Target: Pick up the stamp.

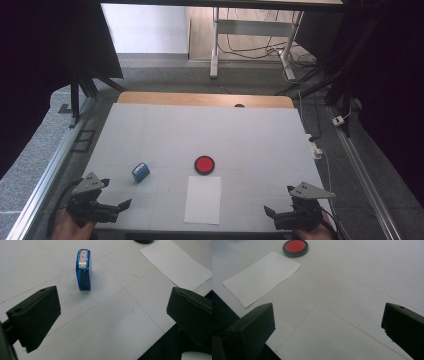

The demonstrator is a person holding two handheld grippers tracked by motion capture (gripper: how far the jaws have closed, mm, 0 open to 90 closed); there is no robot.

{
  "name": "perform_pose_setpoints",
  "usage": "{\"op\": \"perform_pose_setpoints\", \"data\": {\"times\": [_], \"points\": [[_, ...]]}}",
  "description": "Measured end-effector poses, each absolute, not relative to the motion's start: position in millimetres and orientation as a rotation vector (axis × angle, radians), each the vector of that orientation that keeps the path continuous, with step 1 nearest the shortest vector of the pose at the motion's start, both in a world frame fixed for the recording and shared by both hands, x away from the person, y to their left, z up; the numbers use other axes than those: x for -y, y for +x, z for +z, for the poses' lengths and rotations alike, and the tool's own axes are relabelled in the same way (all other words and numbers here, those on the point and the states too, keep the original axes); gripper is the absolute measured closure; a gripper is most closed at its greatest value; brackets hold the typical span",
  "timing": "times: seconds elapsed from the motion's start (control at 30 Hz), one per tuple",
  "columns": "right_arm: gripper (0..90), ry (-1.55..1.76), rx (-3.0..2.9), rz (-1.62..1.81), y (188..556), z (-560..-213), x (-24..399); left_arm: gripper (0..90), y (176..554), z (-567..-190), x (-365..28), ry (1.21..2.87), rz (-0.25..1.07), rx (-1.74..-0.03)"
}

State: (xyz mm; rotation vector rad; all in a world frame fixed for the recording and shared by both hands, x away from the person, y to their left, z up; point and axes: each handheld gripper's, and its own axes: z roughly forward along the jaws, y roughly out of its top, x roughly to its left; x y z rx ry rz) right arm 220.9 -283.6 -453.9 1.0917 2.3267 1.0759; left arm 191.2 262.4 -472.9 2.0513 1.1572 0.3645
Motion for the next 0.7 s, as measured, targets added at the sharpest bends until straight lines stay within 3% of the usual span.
{"op": "perform_pose_setpoints", "data": {"times": [0.7], "points": [[0.0, 1.092, -2.330, 1.080, 222, -454, 283, 0.0, 237, -478, -253, 2.032, 0.322, -1.167]]}}
